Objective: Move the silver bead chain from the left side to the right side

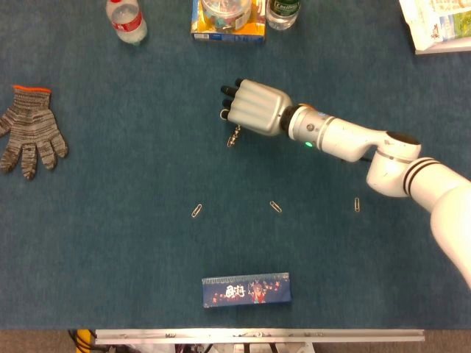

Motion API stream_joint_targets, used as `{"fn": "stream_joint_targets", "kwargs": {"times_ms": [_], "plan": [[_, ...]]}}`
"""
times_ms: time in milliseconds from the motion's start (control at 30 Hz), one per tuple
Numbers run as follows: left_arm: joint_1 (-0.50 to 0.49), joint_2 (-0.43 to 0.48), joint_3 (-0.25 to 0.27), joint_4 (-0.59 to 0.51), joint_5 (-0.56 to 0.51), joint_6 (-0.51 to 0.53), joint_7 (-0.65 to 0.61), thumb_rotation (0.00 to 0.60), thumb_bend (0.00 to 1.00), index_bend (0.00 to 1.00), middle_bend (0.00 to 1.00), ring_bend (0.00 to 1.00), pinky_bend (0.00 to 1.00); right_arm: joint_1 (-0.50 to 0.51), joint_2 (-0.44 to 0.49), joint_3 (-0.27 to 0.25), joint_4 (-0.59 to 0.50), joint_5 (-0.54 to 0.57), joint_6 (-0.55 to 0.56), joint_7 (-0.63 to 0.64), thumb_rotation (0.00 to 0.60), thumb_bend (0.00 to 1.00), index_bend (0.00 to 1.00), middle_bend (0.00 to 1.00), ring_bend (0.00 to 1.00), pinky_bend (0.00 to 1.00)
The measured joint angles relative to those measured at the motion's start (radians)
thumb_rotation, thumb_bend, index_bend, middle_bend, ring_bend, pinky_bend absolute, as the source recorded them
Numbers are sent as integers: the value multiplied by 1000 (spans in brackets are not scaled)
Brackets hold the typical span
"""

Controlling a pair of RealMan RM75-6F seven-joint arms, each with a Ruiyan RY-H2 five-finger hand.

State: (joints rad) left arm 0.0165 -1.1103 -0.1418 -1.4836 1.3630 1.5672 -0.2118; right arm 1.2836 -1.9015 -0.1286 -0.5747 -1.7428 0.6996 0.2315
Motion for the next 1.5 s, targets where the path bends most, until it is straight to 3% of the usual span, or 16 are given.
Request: {"fn": "stream_joint_targets", "kwargs": {"times_ms": [333, 667, 867, 1167, 1500], "plan": [[3, 1, 0, 4, 1, 1, -6, 600, 220, 449, 135, 3, 0, -3, 7, -18, -6, -9, -7, 15, 600, 1000, 377, 356, 157, 325], [3, 2, 3, -5, 10, 7, 7, 600, 220, 449, 135, 3, 0, -22, 114, -26, -160, -1, -8, -13, 600, 1000, 387, 361, 162, 325], [5, 3, 4, -11, 16, 13, 9, 600, 220, 449, 135, 4, 0, -36, 158, 4, -242, 27, -5, -75, 600, 1000, 387, 362, 162, 325], [10, 6, 4, -13, 18, 19, -3, 600, 220, 449, 137, 5, 0, -40, 137, 34, -235, 49, -15, -102, 600, 1000, 387, 362, 162, 325], [11, 10, 4, -12, 17, 19, -10, 600, 220, 450, 139, 5, 0, -41, 110, 31, -197, 52, -43, -105, 600, 1000, 387, 362, 163, 325]]}}
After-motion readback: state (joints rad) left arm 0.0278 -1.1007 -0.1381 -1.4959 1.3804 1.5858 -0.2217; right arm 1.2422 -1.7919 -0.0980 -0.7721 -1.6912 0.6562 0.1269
